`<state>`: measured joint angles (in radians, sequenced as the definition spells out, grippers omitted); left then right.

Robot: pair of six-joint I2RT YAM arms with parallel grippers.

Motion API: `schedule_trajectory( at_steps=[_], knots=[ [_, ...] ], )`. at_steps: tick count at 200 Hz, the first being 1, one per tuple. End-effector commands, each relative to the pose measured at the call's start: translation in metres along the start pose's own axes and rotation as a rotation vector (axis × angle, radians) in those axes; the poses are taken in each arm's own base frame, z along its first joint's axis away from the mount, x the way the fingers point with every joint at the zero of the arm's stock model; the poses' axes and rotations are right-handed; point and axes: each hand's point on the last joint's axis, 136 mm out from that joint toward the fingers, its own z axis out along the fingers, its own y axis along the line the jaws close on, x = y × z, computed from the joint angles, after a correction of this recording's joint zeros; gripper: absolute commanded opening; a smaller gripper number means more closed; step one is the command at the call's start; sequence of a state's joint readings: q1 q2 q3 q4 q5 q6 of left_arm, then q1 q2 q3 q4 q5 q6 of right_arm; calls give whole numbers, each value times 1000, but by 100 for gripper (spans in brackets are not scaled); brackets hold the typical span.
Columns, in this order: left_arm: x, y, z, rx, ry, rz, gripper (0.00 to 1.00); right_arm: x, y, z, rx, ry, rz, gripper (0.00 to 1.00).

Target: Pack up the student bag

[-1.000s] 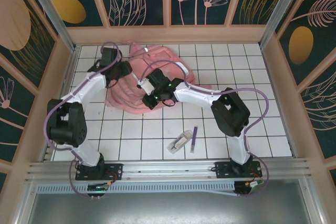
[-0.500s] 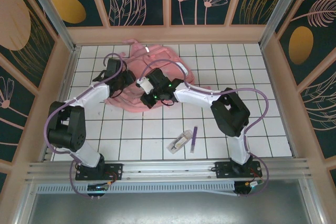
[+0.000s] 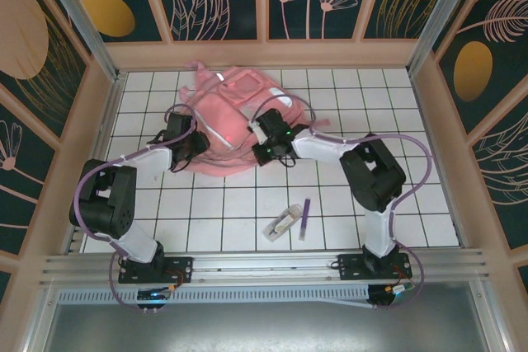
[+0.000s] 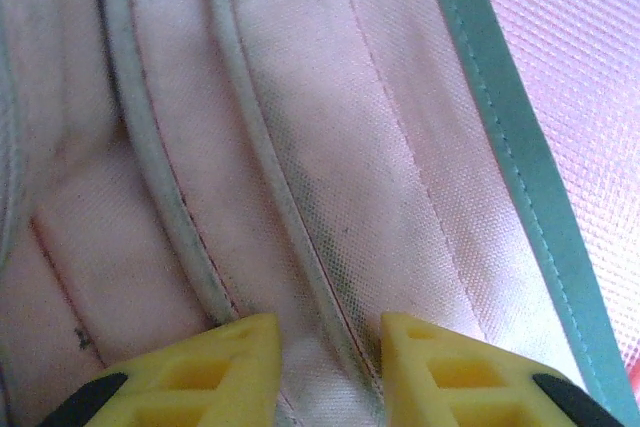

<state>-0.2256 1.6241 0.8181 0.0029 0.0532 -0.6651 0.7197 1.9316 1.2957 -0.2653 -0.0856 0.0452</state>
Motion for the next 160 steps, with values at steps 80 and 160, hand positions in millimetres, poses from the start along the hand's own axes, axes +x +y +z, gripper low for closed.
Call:
schedule_trajectory(
  at_steps=[80, 160],
  knots=[
    [39, 57, 4, -151, 126, 131, 30, -15, -154, -12, 371, -18, 319, 0],
    [-23, -141, -83, 404, -30, 613, 51, -52, -169, -90, 276, -329, 450, 45]
  ],
)
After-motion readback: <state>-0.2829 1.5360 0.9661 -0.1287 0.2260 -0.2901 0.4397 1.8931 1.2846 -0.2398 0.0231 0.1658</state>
